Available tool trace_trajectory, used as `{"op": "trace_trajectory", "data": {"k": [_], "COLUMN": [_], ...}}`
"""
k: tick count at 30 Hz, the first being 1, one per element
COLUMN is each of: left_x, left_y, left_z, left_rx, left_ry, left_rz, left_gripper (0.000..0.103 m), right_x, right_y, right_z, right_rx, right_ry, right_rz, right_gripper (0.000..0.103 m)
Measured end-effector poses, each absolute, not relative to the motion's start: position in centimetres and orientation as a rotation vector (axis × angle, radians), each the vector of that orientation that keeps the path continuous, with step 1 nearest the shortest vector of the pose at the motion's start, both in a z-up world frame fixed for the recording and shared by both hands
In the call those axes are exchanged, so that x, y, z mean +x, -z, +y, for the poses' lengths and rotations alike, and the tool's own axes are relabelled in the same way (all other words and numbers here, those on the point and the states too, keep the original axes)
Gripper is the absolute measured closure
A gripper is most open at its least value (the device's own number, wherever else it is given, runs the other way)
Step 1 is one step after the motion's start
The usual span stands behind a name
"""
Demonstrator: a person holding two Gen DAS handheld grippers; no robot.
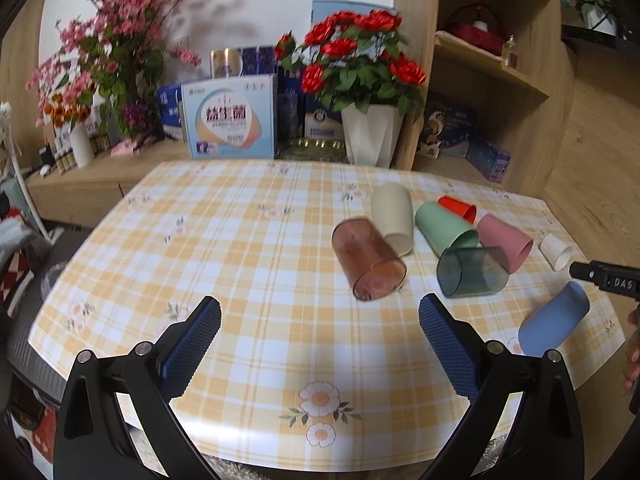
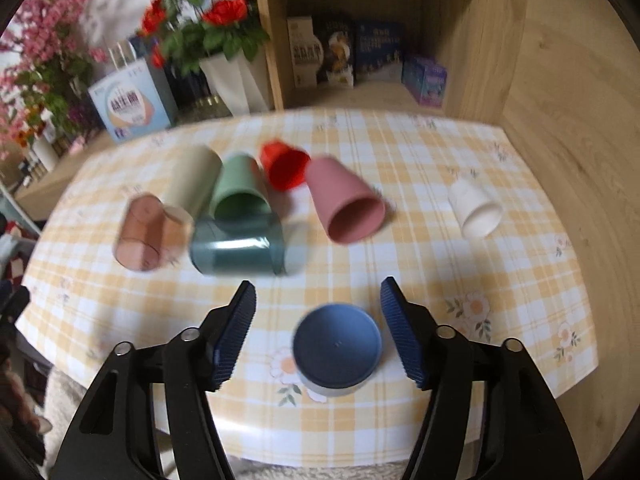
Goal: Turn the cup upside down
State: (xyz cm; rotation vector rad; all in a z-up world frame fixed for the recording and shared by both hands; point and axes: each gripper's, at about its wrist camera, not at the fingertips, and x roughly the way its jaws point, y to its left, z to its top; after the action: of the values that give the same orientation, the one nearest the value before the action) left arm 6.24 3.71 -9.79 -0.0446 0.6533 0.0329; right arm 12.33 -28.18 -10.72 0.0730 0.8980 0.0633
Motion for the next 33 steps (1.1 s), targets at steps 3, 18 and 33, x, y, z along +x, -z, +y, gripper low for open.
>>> {"op": "trace_trajectory", "data": {"k": [3,18,33], "left_x": [5.8,3.0,3.0], "left_y": [8.0,0.6,-0.1], "left_z": [3.5,1.8,0.4], "left_rx": [-0.036,-0.004,-0.013], "left_ry": [-0.018,0.02,0.046], "left_rz": [0.624,0.491,0.509], "left_gripper": [0.006,0.006,0.006], "right_x": [11.3,6.2,4.9], "right_y": [8.4,2.2,1.7], "right_z": [-27.7,-27.6,-28.6], "right_rx": [0.08,0.128,0.132], "right_ry": [-0.094,-0.134,-0.115], "right_rz": [0.833,0.641,0.627], "right_gripper": [0.029,0.015,0.015]}}
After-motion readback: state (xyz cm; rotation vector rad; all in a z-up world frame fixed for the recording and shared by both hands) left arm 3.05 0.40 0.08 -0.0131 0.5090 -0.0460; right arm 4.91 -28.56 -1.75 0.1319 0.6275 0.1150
